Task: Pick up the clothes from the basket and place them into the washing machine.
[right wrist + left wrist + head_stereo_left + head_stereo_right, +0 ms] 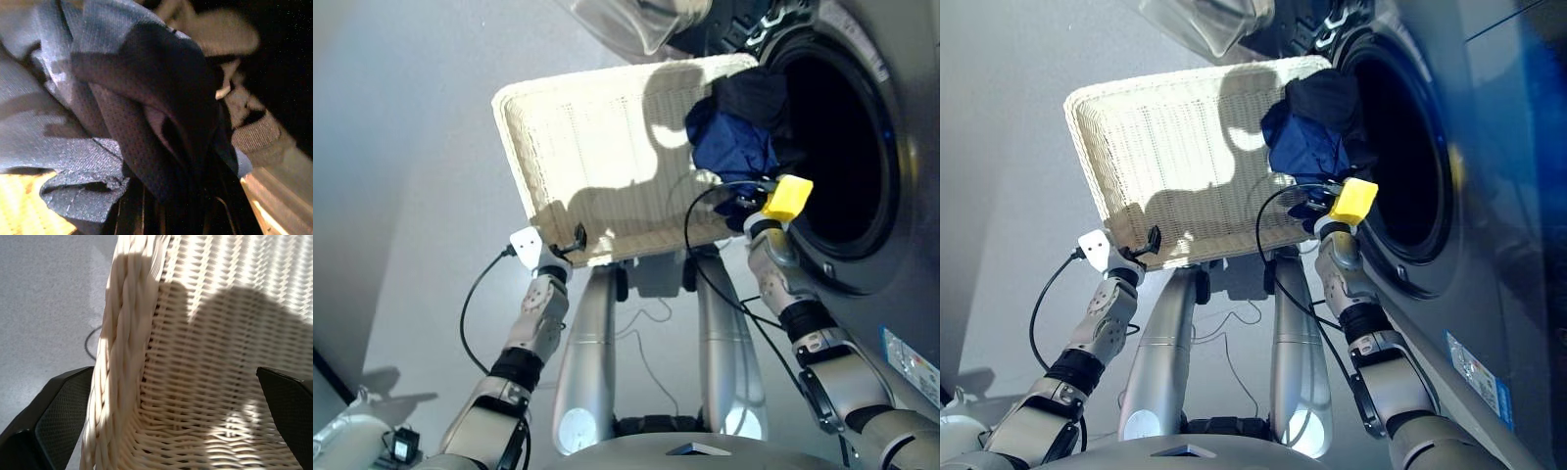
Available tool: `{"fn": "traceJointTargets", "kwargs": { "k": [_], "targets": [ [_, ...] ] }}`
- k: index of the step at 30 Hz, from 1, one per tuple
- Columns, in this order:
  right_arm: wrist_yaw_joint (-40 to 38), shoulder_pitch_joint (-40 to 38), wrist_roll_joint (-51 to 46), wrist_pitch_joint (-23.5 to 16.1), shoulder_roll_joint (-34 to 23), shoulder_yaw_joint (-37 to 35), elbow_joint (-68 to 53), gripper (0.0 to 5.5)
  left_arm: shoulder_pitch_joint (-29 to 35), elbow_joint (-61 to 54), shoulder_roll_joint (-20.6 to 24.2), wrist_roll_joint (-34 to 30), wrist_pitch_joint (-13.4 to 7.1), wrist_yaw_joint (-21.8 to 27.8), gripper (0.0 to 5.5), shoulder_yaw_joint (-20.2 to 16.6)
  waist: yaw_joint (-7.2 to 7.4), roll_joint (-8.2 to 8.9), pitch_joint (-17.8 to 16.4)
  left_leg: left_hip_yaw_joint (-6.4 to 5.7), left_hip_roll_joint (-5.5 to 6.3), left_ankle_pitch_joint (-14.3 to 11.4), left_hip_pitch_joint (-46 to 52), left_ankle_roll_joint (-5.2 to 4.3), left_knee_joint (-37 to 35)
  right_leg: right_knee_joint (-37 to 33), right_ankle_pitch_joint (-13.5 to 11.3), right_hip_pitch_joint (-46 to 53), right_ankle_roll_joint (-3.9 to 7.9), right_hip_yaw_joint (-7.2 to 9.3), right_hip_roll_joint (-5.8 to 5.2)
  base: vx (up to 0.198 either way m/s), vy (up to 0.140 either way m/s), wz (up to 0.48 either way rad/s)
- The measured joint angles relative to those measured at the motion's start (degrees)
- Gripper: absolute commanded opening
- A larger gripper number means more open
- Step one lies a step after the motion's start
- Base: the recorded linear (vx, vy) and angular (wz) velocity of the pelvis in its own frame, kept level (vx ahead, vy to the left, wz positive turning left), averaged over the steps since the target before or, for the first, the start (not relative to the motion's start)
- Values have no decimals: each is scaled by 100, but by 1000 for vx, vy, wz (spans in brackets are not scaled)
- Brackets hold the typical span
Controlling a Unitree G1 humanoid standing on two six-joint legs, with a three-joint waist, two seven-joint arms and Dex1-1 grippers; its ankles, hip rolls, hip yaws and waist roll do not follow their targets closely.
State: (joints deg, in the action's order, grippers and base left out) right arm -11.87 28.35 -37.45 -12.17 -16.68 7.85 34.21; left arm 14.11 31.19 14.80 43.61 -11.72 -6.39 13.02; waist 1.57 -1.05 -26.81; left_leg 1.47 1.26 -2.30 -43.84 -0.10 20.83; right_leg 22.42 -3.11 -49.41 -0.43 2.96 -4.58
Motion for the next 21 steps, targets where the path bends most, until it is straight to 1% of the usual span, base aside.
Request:
{"fn": "traceJointTargets", "kwargs": {
  "k": [2,3,4,6,9,11,12,14,16,17,18,19,21],
  "targets": [
    [5,-164,-16,-126,147,-65,-148,0,-147,13,-25,-69,-5,75,550,-4,-6,12,46,-3,6,68,424,5,-344,-213,-8,365,1,7,1,0,0,0],
    [0,-262,-70,-217,222,-85,-201,0,-232,9,-25,-94,-23,114,550,10,-6,18,164,-3,7,86,506,4,-456,-266,-3,421,8,11,1,0,0,0],
    [0,-324,-146,-263,304,-155,-228,0,-279,10,-26,-95,-38,146,550,10,-4,32,250,-4,10,93,569,5,-534,-291,8,462,20,11,-2,0,0,0],
    [-30,-332,-395,-344,411,-296,-217,0,-286,5,-22,-97,-45,170,550,13,-7,27,264,-2,10,112,689,2,-585,-344,16,583,29,19,-2,0,0,0],
    [-107,-197,-865,-507,603,-647,-147,0,-287,-27,2,-97,-50,169,550,18,-23,21,265,5,31,111,693,3,-584,-341,22,583,36,10,-17,0,0,0],
    [-191,95,-1425,-749,820,-1027,53,0,-331,-34,55,-94,-51,170,550,43,-55,0,271,20,41,111,674,6,-552,-285,27,543,42,-11,-25,0,0,0],
    [-232,211,-1627,-853,846,-1136,129,0,-358,-34,77,-93,-50,169,550,76,-58,-45,294,24,55,116,628,13,-532,-234,42,487,56,-16,-39,0,0,0],
    [-337,477,-1978,-994,795,-1306,158,0,-415,-116,130,-88,-47,175,550,176,-129,-191,388,33,90,95,367,28,-349,-40,121,211,98,-42,-74,0,0,0],
    [-390,786,-2170,-1064,679,-1379,265,0,-454,-210,167,-87,-45,174,550,200,-222,-342,456,63,108,62,68,37,-149,140,134,-81,92,-82,-91,0,0,0],
    [-449,942,-2275,-1076,656,-1432,300,0,-475,-253,202,-87,-44,176,550,227,-237,-417,451,67,110,25,-60,40,-8,246,147,-197,90,-90,-94,0,0,0],
    [-503,1094,-2343,-1098,616,-1461,323,0,-475,-263,227,-87,-42,176,550,254,-249,-475,454,102,110,-37,-197,50,169,386,179,-326,84,-130,-91,0,0,0],
    [-550,1211,-2362,-1116,571,-1476,323,0,-475,-273,242,-87,-38,178,550,269,-305,-526,455,165,101,-128,-344,57,396,573,228,-477,80,-171,-90,0,0,0],
    [-635,1391,-2361,-1119,455,-1486,322,0,-472,-284,249,-91,-36,182,550,285,-334,-654,435,168,95,-272,-610,64,796,878,319,-706,85,-208,-90,0,0,0]
  ]
}}
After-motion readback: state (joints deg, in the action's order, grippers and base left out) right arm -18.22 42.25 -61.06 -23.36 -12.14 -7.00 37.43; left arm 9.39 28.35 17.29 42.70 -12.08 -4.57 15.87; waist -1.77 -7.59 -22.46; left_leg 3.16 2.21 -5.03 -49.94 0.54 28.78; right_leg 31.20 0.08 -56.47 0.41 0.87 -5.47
